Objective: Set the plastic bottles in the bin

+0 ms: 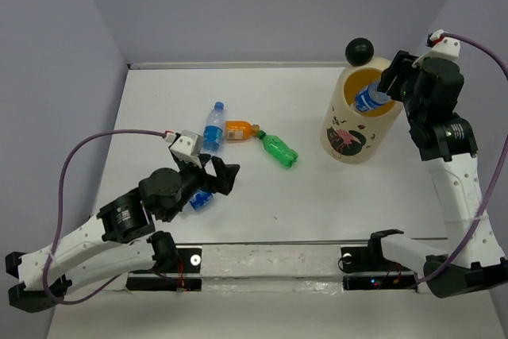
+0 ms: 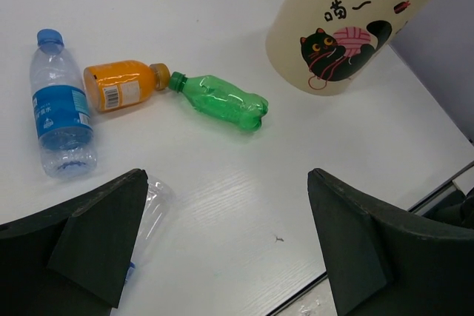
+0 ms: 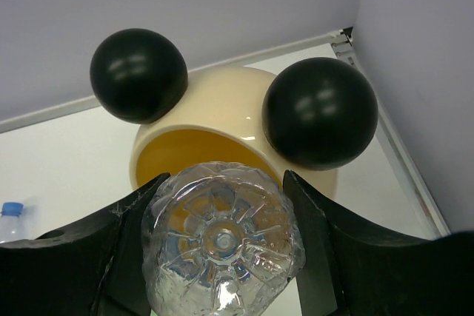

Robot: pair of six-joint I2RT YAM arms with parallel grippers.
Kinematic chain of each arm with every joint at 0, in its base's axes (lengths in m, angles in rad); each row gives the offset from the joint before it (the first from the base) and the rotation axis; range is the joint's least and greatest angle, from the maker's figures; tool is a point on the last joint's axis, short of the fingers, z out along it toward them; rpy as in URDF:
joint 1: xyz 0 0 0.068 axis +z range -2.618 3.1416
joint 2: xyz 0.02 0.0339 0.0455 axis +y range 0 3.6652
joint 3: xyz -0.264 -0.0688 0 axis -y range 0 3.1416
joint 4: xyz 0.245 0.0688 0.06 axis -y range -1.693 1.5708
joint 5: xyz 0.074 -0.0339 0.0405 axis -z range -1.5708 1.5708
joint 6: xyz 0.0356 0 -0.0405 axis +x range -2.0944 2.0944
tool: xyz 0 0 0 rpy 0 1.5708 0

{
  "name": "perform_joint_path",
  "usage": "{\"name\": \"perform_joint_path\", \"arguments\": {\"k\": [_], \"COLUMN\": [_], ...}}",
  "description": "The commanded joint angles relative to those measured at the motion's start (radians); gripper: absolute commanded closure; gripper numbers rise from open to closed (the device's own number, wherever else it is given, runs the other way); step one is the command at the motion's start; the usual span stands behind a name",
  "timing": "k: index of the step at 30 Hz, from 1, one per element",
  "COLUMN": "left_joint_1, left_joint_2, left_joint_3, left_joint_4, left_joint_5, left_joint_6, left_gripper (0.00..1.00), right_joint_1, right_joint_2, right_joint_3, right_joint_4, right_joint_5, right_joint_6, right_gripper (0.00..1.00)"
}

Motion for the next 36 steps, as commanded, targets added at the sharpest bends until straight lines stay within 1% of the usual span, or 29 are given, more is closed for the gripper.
{"name": "perform_joint_path", "arguments": {"k": [1,5,6,8,10,11,13,15,19,23,25,27,28,31,32,33,34,35,36], "left_joint_1": [0.000,0.015,0.032,0.046,0.066,0.070,0.082,0.086,0.093,0.105,0.116,0.124,0.130,0.151,0.158,0.162,0.171,0.174,0.175], "left_joint_2": [-0.011,-0.011,-0.009,-0.003,-0.003,-0.003,0.006,0.012,0.020,0.018,0.020,0.020,0.018,0.014,0.011,0.009,0.008,0.003,0.001], "left_joint_3": [-0.017,-0.025,-0.028,-0.033,-0.039,-0.040,-0.043,-0.042,-0.040,-0.040,-0.043,-0.045,-0.047,-0.050,-0.051,-0.053,-0.054,-0.054,-0.054], "left_joint_4": [0.040,0.048,0.050,0.053,0.060,0.062,0.071,0.071,0.074,0.080,0.080,0.080,0.079,0.080,0.079,0.079,0.077,0.077,0.076], "left_joint_5": [-0.033,-0.025,-0.020,-0.001,0.019,0.026,0.048,0.052,0.052,0.053,0.053,0.053,0.055,0.050,0.046,0.046,0.042,0.038,0.035], "left_joint_6": [0.000,0.000,0.004,0.006,0.006,0.006,0.006,0.006,0.007,0.006,0.003,0.001,-0.003,-0.008,-0.011,-0.013,-0.017,-0.019,-0.020], "left_gripper": [0.01,0.01,0.01,0.01,0.01,0.01,0.01,0.01,0.01,0.01,0.01,0.01,0.01,0.01,0.01,0.01,0.01,0.01,0.01], "right_joint_1": [0.012,0.032,0.058,0.072,0.106,0.121,0.152,0.152,0.175,0.238,0.290,0.330,0.373,0.440,0.454,0.468,0.505,0.525,0.537], "right_joint_2": [0.037,0.079,0.090,0.122,0.147,0.156,0.187,0.193,0.210,0.213,0.218,0.222,0.225,0.250,0.265,0.306,0.337,0.369,0.439], "right_joint_3": [0.052,0.084,0.090,0.101,0.106,0.107,0.132,0.139,0.192,0.218,0.224,0.221,0.210,0.144,0.129,0.106,0.101,0.101,0.110], "right_joint_4": [0.070,0.076,0.076,0.074,0.076,0.077,0.074,0.067,0.051,0.034,0.018,-0.013,-0.019,-0.032,-0.027,-0.024,-0.024,-0.028,-0.038], "right_joint_5": [0.028,0.035,0.041,0.052,0.083,0.104,0.153,0.169,0.195,0.218,0.232,0.204,0.178,0.040,-0.065,-0.102,-0.129,-0.136,-0.130], "right_joint_6": [-0.051,-0.092,-0.099,-0.122,-0.146,-0.155,-0.179,-0.180,-0.194,-0.194,-0.194,-0.180,-0.168,-0.104,-0.085,-0.085,-0.091,-0.102,-0.131], "right_gripper": [0.85,0.84,0.84,0.81,0.71,0.63,0.23,0.18,0.15,0.15,0.15,0.20,0.25,0.32,0.30,0.27,0.22,0.20,0.18]}}
